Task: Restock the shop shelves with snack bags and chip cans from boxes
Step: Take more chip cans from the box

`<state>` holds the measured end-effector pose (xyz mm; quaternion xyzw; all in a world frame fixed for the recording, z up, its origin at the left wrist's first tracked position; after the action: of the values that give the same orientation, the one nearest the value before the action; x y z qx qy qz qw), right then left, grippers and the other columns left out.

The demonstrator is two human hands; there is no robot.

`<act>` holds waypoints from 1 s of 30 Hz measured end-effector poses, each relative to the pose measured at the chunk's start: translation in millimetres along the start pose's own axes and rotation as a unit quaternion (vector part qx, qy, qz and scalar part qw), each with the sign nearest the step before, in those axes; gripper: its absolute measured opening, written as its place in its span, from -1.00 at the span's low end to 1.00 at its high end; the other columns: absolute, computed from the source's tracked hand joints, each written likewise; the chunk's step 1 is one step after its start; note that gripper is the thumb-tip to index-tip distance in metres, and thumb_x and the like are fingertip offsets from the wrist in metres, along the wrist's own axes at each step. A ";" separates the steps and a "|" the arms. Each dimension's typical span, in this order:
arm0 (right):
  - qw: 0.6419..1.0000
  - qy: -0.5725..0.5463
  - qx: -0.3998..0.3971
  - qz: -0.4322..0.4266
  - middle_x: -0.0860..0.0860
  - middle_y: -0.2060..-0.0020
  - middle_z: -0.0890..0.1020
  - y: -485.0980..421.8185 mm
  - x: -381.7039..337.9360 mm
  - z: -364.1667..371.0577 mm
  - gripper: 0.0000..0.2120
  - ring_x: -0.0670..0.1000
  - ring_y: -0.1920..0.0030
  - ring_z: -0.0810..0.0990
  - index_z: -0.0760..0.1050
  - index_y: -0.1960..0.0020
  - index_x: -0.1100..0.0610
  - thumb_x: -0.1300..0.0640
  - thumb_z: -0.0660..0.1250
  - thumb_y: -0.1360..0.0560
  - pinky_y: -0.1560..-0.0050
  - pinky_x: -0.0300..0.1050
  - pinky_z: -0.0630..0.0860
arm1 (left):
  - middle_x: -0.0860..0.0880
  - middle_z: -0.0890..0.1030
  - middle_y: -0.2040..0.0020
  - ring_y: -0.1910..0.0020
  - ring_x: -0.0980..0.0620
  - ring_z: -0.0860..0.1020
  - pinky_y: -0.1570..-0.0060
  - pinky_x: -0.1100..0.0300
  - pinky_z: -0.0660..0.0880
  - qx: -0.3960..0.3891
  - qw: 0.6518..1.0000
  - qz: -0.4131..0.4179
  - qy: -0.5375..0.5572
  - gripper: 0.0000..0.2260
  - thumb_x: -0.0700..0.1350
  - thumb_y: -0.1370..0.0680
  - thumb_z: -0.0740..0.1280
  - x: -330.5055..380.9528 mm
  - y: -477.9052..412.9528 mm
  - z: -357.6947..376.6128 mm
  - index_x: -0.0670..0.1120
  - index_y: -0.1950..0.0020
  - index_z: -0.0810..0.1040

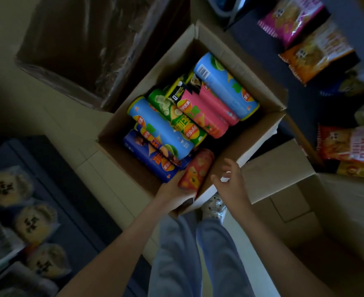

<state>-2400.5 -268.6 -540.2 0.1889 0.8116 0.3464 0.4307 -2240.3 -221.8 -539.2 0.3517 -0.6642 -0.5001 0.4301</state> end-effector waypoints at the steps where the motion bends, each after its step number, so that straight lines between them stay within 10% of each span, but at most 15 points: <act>1: 1.000 -0.013 -0.004 0.003 0.06 -0.14 0.45 1.6 -0.3 0.1 -0.48 0.00 -0.08 0.47 0.33 -0.38 0.16 0.24 0.41 -0.47 -0.07 -0.13 0.44 | 0.05 0.55 -0.14 -0.18 -0.04 0.55 -0.16 0.19 0.47 -0.004 1.000 0.006 0.024 -0.21 0.15 -0.28 0.41 0.8 5.7 -1.0 0.27 -0.48 0.23; 6: 0.990 -0.123 -0.037 0.052 0.08 -0.17 0.46 8.2 -9.2 0.9 -0.47 -0.04 0.03 0.53 0.30 -0.36 0.11 0.19 0.44 -0.47 0.17 -0.29 0.45 | 0.10 0.55 -0.07 0.07 0.15 0.63 0.11 0.19 0.61 -0.055 0.967 0.038 0.244 -0.46 -0.21 -0.51 0.43 1.2 31.0 -3.1 0.22 -0.37 0.35; 13: 0.935 -0.302 -0.123 0.141 -0.02 -0.24 0.52 8.5 -30.5 -8.5 -0.24 0.02 -0.12 0.62 0.06 -0.47 -0.12 0.06 0.45 -0.45 0.04 0.09 0.63 | 0.17 0.64 -0.08 -0.04 0.17 0.64 0.04 0.27 0.56 -0.064 0.947 0.129 0.288 -0.42 -0.28 -0.53 0.39 2.7 44.3 -3.0 0.30 -0.33 0.34; 25: 0.945 -0.301 -0.119 0.039 0.01 -0.24 0.49 37.2 -71.1 -61.9 -0.20 0.08 -0.25 0.53 0.12 -0.41 -0.21 0.25 0.49 -0.40 -0.12 0.19 0.57 | 0.02 0.54 -0.26 -0.25 0.10 0.54 -0.21 0.19 0.49 -0.074 0.955 0.204 0.201 -0.49 -0.15 -0.54 0.42 56.9 95.1 -17.3 0.32 -0.30 0.30; 30: 0.964 -0.237 -0.117 -0.031 -0.07 -0.17 0.49 71.2 -103.4 -94.5 -0.17 -0.05 -0.17 0.53 0.06 -0.41 -0.23 0.28 0.47 -0.42 0.10 -0.19 0.60 | 0.05 0.61 -0.04 -0.04 0.08 0.59 -0.15 0.11 0.50 -0.018 0.953 0.215 0.214 -0.47 0.08 -0.29 0.45 98.8 126.9 -24.6 0.35 -0.21 0.41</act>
<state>-2420.7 -319.9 -393.1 0.1889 0.6460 0.3706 0.6400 -2260.1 -287.3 -391.6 0.2918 -0.6075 -0.3202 0.6658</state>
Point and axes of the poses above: each hand's wrist, its own y-axis away from the middle knuckle, its own z-axis out of the palm, x = y × z, the point moved 1 cm from there along -y, towards the middle knuckle
